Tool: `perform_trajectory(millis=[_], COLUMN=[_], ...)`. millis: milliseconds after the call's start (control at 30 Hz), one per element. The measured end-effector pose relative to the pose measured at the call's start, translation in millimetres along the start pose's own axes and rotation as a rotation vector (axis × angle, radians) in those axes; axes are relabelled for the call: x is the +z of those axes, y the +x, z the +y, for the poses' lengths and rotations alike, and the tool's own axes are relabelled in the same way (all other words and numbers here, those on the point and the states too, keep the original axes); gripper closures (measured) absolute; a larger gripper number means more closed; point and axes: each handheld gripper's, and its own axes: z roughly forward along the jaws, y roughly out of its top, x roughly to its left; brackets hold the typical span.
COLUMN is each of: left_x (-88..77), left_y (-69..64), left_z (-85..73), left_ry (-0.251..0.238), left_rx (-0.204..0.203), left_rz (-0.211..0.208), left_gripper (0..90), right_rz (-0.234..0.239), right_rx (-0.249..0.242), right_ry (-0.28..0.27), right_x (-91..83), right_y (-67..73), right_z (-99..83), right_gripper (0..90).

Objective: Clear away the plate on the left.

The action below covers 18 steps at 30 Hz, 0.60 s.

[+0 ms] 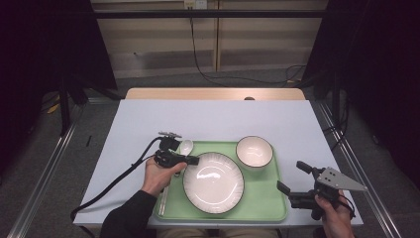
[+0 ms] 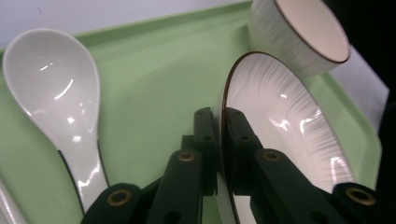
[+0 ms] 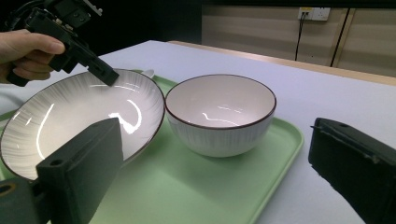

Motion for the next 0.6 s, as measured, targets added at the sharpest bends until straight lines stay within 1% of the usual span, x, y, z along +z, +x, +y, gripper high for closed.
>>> perform_trajectory(millis=[33, 67, 100, 133, 167, 200, 233, 300, 333, 500, 600], left_x=[0.4, 0.9, 1.0, 1.1, 1.9, 2.2, 3.1, 3.9, 4.2, 5.8, 7.2], left_y=[1.0, 0.5, -0.5, 0.0, 0.6, 2.4, 3.9, 5.3, 5.3, 6.5, 11.1], left_z=[-0.4, -0.7, -0.6, -0.6, -1.1, -1.2, -1.5, -1.6, -1.8, -2.9, -4.5], left_ry=[0.005, -0.003, -0.003, -0.001, -0.003, 0.005, 0.004, 0.001, 0.004, 0.002, 0.001], left_rx=[-0.001, 0.001, 0.021, 0.014, 0.015, 0.02, 0.009, 0.019, 0.013, 0.021, 0.002], left_rz=[-0.003, -0.004, 0.007, 0.008, 0.005, 0.004, -0.004, -0.01, -0.005, -0.003, -0.022], left_gripper=[85.5, 85.6, 85.7, 85.7, 85.7, 85.7, 85.7, 85.7, 85.7, 85.4, 85.6], right_rz=[0.0, 0.0, 0.0, 0.0, -0.001, 0.001, 0.002, 0.004, 0.002, 0.004, 0.004], right_rx=[0.0, -0.001, 0.0, 0.001, -0.004, -0.004, -0.003, -0.005, -0.002, -0.002, -0.002], right_ry=[-0.001, 0.0, 0.0, -0.001, 0.001, 0.003, 0.003, 0.002, 0.001, 0.001, 0.002], right_x=[0.0, 0.0, 0.2, 0.1, 0.2, 0.3, 0.2, 0.0, 0.1, 0.2, 0.1], right_y=[0.0, -0.1, -0.2, -0.3, -0.6, -0.6, -0.4, -0.2, -0.1, -0.1, -0.1], right_z=[0.1, 0.0, 0.0, 0.0, -0.2, -0.2, -0.3, -0.2, -0.1, -0.2, -0.3], right_gripper=[2.8, 2.8, 2.8, 2.8, 2.8, 2.8, 2.8, 2.8, 2.8, 2.8, 2.8])
